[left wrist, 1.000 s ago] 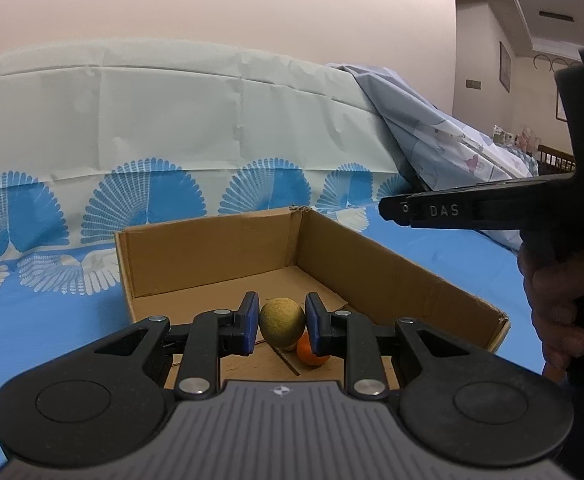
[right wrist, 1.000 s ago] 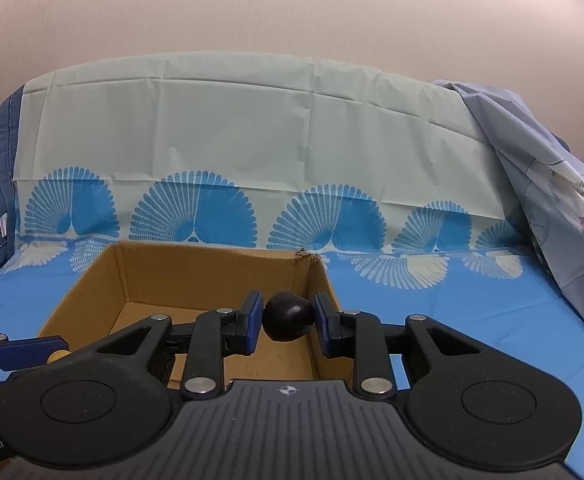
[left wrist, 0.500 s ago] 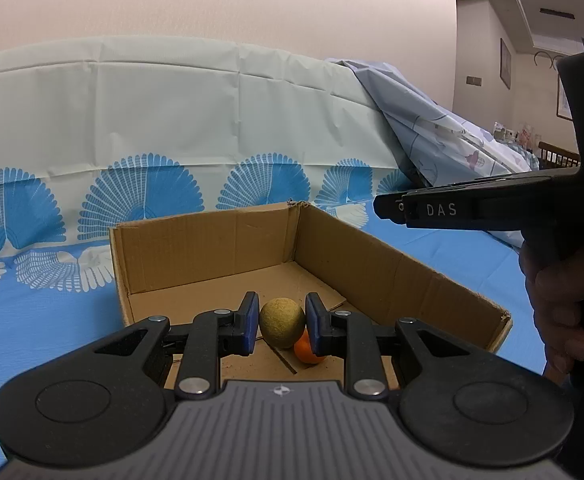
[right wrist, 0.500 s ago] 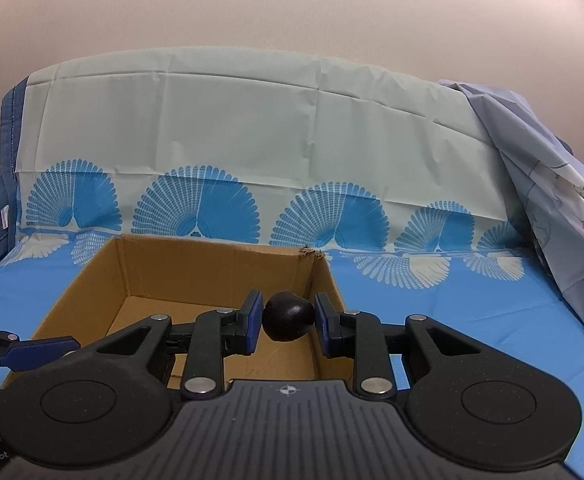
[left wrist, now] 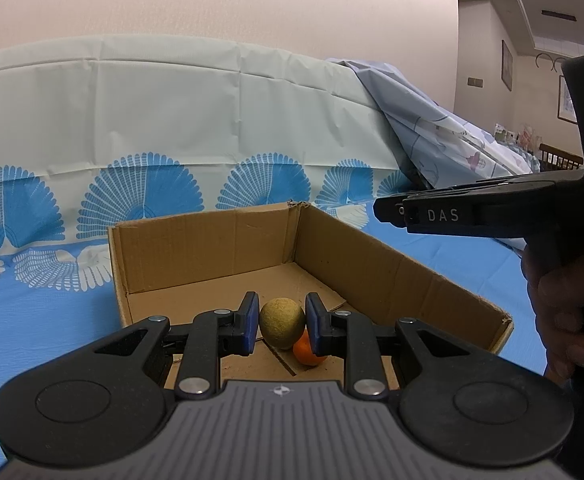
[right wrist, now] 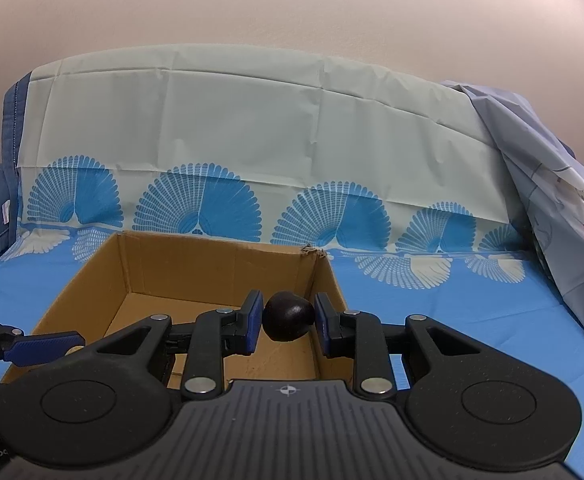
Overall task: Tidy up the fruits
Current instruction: 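Open the right tool to drop the plum while the left tool releases the yellow fruit into the box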
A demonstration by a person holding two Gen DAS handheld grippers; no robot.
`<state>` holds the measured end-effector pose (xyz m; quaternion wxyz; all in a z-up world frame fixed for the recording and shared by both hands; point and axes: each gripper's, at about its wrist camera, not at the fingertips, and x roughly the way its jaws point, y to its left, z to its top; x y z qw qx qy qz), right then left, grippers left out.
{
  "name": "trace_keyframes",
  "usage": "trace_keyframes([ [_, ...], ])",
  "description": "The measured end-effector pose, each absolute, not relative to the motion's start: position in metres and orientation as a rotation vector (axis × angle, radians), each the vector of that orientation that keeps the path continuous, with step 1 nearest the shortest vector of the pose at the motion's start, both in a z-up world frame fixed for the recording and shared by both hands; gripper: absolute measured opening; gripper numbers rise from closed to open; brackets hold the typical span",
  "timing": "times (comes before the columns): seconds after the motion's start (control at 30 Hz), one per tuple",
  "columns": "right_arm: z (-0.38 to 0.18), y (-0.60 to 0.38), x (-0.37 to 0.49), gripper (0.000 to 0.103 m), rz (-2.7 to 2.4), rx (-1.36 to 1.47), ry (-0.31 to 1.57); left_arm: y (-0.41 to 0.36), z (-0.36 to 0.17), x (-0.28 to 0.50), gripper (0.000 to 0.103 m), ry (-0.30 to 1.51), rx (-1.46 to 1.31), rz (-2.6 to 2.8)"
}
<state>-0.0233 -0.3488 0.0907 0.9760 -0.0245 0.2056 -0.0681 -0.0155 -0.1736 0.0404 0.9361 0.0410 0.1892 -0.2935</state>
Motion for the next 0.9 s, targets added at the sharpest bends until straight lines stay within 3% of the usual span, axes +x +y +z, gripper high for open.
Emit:
trace_keyframes([
  [0.2, 0.090, -0.349, -0.023, 0.033, -0.142, -0.051, 0.417, -0.175, 0.040, -0.014, 0.029, 0.384, 0.082, -0.595],
  [0.23, 0.090, -0.349, -0.022, 0.045, -0.149, -0.053, 0.420, -0.175, 0.040, -0.014, 0.038, 0.385, 0.080, -0.594],
  [0.3, 0.090, -0.350, -0.022, 0.056, -0.165, -0.054, 0.417, -0.174, 0.040, -0.013, 0.045, 0.380, 0.074, -0.588],
  [0.47, 0.091, -0.353, -0.024, 0.067, -0.181, -0.041, 0.409, -0.173, 0.041, -0.015, 0.045, 0.368, 0.072, -0.570],
  [0.53, 0.091, -0.354, -0.027, 0.080, -0.192, -0.043, 0.404, -0.171, 0.040, -0.018, 0.047, 0.366, 0.078, -0.561],
  [0.57, 0.091, -0.354, -0.028, 0.085, -0.198, -0.047, 0.403, -0.170, 0.039, -0.019, 0.050, 0.366, 0.083, -0.557],
  [0.6, 0.091, -0.355, -0.029, 0.097, -0.207, -0.053, 0.401, -0.169, 0.039, -0.022, 0.061, 0.366, 0.090, -0.550],
  [0.63, 0.091, -0.355, -0.030, 0.102, -0.222, -0.063, 0.400, -0.168, 0.039, -0.027, 0.073, 0.363, 0.100, -0.536],
  [0.7, 0.091, -0.357, -0.033, 0.102, -0.243, -0.076, 0.402, -0.163, 0.040, -0.034, 0.082, 0.354, 0.109, -0.521],
  [0.9, 0.098, -0.371, -0.056, 0.102, -0.283, -0.044, 0.377, -0.154, 0.051, -0.066, 0.092, 0.295, 0.160, -0.500],
])
